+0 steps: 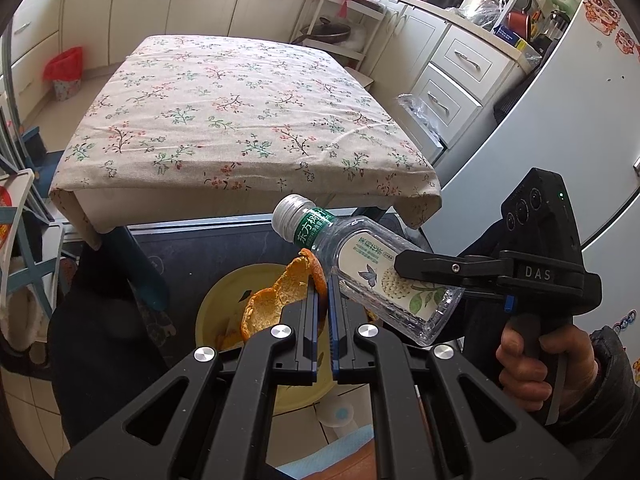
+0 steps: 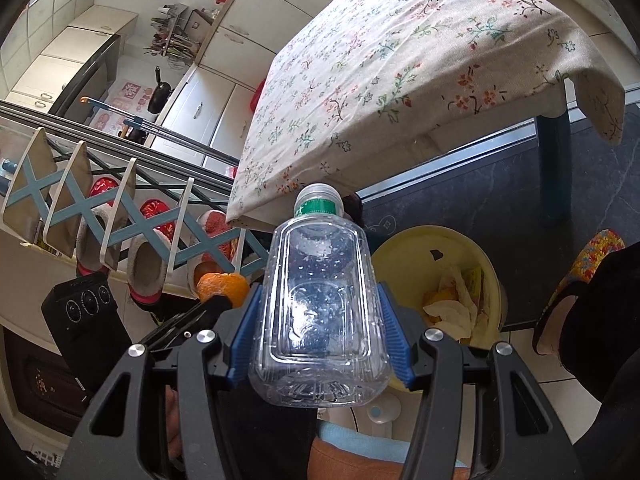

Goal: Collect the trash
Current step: 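Open both grippers over the bucket to drop peel and bottle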

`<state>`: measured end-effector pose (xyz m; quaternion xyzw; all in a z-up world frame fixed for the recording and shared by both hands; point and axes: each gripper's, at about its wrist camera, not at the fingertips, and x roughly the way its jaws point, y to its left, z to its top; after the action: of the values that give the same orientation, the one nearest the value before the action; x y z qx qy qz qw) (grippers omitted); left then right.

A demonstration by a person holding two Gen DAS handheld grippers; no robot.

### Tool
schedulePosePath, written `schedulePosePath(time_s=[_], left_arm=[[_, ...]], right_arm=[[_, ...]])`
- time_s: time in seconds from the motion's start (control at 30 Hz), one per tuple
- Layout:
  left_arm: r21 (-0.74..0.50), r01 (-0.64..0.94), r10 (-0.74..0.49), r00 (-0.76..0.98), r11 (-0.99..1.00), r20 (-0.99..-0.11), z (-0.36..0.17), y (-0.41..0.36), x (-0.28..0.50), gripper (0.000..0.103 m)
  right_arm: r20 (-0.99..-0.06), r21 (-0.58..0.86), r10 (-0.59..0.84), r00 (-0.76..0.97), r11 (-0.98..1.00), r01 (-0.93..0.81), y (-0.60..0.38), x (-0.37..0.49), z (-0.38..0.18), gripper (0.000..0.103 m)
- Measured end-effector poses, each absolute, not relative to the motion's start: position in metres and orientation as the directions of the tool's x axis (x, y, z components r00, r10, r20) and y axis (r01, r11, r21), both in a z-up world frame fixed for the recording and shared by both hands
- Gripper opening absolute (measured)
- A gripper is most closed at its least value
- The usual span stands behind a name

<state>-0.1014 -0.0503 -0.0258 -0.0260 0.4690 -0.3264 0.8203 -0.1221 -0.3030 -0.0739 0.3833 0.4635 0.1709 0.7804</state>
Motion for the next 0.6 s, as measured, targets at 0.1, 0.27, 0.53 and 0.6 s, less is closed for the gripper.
schedulePosePath(time_s=[0.1,0.27,0.53,0.6], left_arm=[[-0.351,0.509,-0.559,0.343,0.786,-0.755,-0.028,-0.051,-0.101,0.004],[-0.352,0.493,-0.54,0.315,0.796,-0.78,-0.041,-0.054,-0.097,0.005],[-0.315,0.494,-0.511,0.333,0.81,-0.793,-0.041,-0.056,-0.099,0.013],[-0.29,0.501,-0.498,0.353,0.816,-0.792,-0.037,-0.057,-0.101,0.021]], right_arm=[[-0.602,0.752,0.617,0.507,0.651,0.101,-0.304,-0.122,-0.076,0.055],[-0.62,0.745,0.607,0.498,0.655,0.129,-0.3,-0.118,-0.082,0.057],[-0.598,0.76,0.624,0.504,0.641,0.107,-0.3,-0.118,-0.081,0.06],[-0.595,0.761,0.622,0.51,0.64,0.107,-0.299,-0.119,-0.08,0.062]])
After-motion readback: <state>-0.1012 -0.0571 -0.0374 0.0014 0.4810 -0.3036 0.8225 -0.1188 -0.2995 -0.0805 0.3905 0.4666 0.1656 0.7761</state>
